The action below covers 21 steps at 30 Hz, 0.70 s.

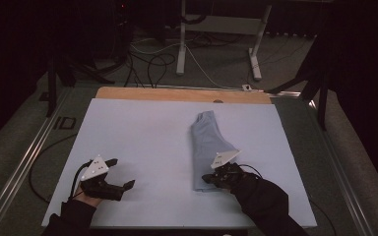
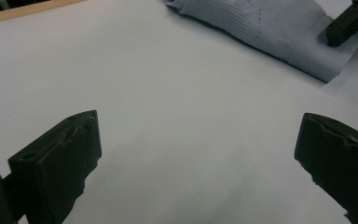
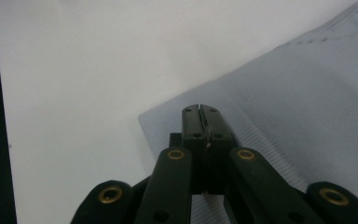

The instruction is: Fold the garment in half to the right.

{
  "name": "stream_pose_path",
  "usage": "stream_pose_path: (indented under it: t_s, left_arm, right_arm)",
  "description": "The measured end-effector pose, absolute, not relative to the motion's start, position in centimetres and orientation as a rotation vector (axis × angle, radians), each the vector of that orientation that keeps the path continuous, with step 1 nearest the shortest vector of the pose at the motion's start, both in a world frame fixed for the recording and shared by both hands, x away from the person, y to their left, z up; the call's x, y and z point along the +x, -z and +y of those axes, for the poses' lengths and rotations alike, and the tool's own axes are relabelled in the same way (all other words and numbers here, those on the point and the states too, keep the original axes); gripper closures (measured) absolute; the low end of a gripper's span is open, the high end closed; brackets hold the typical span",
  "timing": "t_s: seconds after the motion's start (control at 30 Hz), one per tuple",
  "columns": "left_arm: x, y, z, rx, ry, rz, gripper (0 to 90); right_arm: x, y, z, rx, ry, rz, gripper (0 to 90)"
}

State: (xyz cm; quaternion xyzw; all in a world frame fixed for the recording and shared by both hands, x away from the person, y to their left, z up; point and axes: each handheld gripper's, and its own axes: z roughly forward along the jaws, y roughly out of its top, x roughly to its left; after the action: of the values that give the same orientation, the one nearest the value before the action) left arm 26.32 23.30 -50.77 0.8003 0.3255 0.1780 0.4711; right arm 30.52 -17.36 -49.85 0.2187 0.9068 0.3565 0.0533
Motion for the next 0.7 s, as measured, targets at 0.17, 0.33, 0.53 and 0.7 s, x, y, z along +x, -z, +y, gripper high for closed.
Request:
stream_pose_path:
  t_s: [0.17,0.33,0.53,0.7]
  left_arm:
    - [26.3,50.6,23.5,1.949,-0.441,0.802,1.7]
    - [26.2,50.6,23.5,1.952,-0.441,0.8,1.7]
    - [26.3,50.6,23.5,1.948,-0.438,0.802,1.7]
    - [26.2,50.6,23.5,1.951,-0.439,0.8,1.7]
  right_arm:
    - [30.7,49.1,-17.3,0.645,-1.119,2.731,90.0]
    - [31.3,48.1,-17.4,0.644,-1.154,2.688,81.3]
    - [32.0,47.6,-17.6,0.676,-1.192,2.659,61.2]
    - [32.7,47.4,-17.5,0.707,-1.233,2.638,35.7]
